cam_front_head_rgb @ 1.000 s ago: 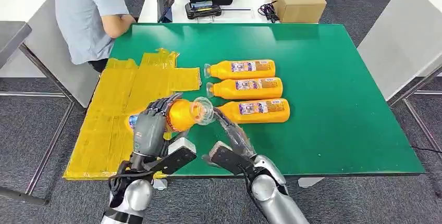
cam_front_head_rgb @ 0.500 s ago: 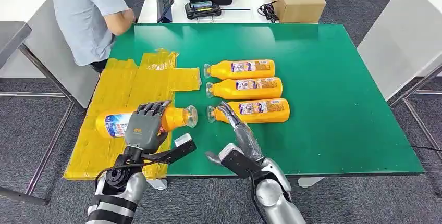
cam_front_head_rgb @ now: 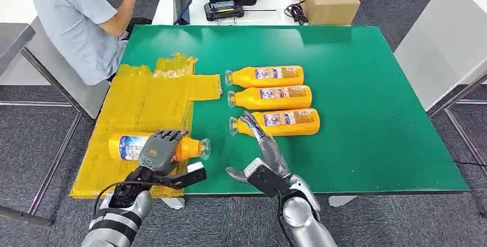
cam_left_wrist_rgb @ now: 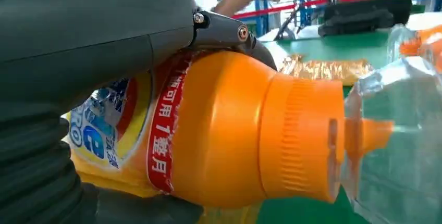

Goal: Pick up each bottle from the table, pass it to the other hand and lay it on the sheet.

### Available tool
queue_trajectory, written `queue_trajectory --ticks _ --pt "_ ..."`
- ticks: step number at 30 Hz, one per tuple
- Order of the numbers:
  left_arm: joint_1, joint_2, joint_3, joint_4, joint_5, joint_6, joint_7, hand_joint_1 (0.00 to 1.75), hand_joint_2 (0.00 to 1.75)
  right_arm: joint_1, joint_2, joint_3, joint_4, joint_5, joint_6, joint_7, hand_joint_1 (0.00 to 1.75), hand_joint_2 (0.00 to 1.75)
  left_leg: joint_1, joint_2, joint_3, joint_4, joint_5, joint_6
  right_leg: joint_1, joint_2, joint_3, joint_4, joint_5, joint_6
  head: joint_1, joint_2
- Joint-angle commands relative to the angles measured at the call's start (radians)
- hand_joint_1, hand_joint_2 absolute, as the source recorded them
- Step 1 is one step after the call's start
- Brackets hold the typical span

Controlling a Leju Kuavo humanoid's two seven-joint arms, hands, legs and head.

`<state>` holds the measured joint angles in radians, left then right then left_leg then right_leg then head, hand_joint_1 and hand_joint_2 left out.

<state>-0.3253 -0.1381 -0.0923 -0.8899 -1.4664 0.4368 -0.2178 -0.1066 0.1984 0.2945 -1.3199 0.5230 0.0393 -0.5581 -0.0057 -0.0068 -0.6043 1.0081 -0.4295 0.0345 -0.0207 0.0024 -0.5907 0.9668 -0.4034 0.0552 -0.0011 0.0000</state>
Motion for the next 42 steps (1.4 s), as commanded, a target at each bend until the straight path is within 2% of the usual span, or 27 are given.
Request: queue_trajectory --ticks 1,2,3,5,14,16,20,24,29,36,42 --pt "-0.072 0.051 -0.039 0.199 -0.036 -0.029 0.055 0.4 1.75 -0.045 -0.006 -0.004 0.097 -0.01 0.008 -0.009 0.0 1.75 0.002 0.003 0.007 0.0 -0.002 -0.003 0.002 0.002 0.006 0.0 -0.001 -0.004 0.0 0.0" --pt "-0.072 0.051 -0.039 0.199 -0.036 -0.029 0.055 0.37 1.75 -0.045 -0.006 -0.004 0.097 -0.01 0.008 -0.009 0.0 1.75 0.001 0.002 0.004 -0.001 -0.001 -0.002 0.001 0.001 0.004 -0.001 -0.001 -0.002 0.0 0.0" --pt "-0.074 0.053 -0.038 0.211 -0.036 -0.024 0.053 0.14 1.75 -0.048 -0.006 -0.003 0.101 -0.01 0.008 -0.01 0.0 1.75 0.002 0.002 0.005 -0.001 -0.001 -0.002 0.002 0.001 0.005 -0.001 0.0 -0.003 0.0 0.0" --pt "-0.08 0.054 -0.04 0.225 -0.04 -0.026 0.059 0.0 1.75 -0.052 -0.006 -0.003 0.108 -0.012 0.009 -0.012 0.0 1.75 0.002 0.003 0.007 -0.001 -0.002 -0.003 0.002 0.001 0.007 -0.001 -0.001 -0.004 0.0 0.0" --pt "-0.079 0.057 -0.045 0.251 -0.034 -0.027 0.032 0.0 1.75 -0.056 -0.008 -0.005 0.117 -0.02 0.01 -0.017 0.0 1.75 0.001 0.002 0.006 -0.001 -0.001 -0.002 0.001 0.001 0.005 -0.001 0.0 -0.002 -0.001 0.0" --pt "-0.091 0.059 -0.052 0.309 -0.022 -0.074 0.027 0.0 1.75 -0.07 -0.01 -0.011 0.143 -0.031 0.013 -0.026 0.0 1.75 0.002 0.003 0.009 -0.001 -0.001 -0.003 0.002 0.002 0.008 -0.001 0.0 -0.003 0.0 0.0" --pt "-0.091 0.059 -0.052 0.309 -0.022 -0.074 0.027 0.0 1.75 -0.07 -0.01 -0.011 0.143 -0.031 0.013 -0.026 0.0 1.75 0.001 0.002 0.016 -0.002 0.0 -0.002 0.001 0.002 0.016 -0.002 0.001 -0.003 0.0 0.0" --pt "-0.099 0.056 -0.05 0.328 -0.011 -0.103 0.031 0.0 1.75 -0.076 -0.009 -0.014 0.156 -0.035 0.013 -0.029 0.0 1.75 0.001 0.003 0.016 -0.003 0.001 -0.003 0.002 0.002 0.016 -0.002 0.001 -0.004 0.0 0.0" --pt "-0.098 0.051 -0.058 0.32 -0.011 -0.055 0.036 0.0 1.75 -0.077 -0.009 -0.023 0.167 -0.036 0.006 -0.034 0.0 1.75 0.001 0.001 0.018 -0.002 0.001 -0.002 0.001 0.001 0.018 -0.002 0.001 -0.003 0.0 0.0" --pt "-0.034 -0.016 -0.093 0.079 -0.011 -0.001 0.023 0.0 1.75 -0.048 -0.005 -0.035 0.12 -0.007 -0.01 -0.016 0.0 1.75 0.0 -0.002 0.017 -0.001 0.002 -0.002 0.0 -0.002 0.017 -0.001 0.0 -0.002 0.0 0.0" --pt "0.072 -0.048 -0.196 -0.225 0.046 -0.003 -0.023 0.0 1.75 -0.03 -0.004 -0.051 0.086 0.01 -0.021 -0.001 0.0 1.75 0.001 -0.003 0.012 0.0 0.001 -0.002 0.001 -0.004 0.014 0.0 -0.001 -0.002 0.0 0.0"
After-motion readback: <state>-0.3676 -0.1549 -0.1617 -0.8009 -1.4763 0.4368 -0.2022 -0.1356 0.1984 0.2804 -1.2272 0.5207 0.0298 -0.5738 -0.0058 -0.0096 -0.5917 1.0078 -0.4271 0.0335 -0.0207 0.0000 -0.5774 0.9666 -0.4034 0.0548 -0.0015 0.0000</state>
